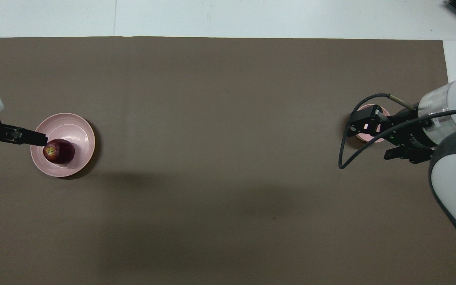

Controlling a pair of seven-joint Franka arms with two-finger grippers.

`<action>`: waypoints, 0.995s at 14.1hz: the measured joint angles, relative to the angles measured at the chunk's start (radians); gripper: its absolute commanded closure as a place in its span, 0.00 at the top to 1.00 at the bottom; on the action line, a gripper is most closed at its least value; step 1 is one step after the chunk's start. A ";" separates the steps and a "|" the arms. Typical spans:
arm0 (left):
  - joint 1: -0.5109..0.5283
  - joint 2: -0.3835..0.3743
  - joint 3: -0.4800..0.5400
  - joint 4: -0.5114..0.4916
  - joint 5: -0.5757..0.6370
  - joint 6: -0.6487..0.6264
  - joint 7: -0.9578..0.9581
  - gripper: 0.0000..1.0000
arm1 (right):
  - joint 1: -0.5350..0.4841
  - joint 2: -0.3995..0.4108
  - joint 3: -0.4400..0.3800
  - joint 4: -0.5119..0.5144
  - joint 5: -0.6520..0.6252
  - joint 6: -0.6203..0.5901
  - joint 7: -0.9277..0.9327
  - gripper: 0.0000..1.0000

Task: Move apple from plate to bowl
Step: 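Grasp the red apple on the plate with the left gripper while the right gripper rises, then lift the apple off the plate with the left gripper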

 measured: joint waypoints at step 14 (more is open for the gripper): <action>0.064 0.136 0.002 -0.260 -0.010 0.509 0.009 1.00 | 0.030 0.091 0.001 -0.008 0.287 0.029 0.414 1.00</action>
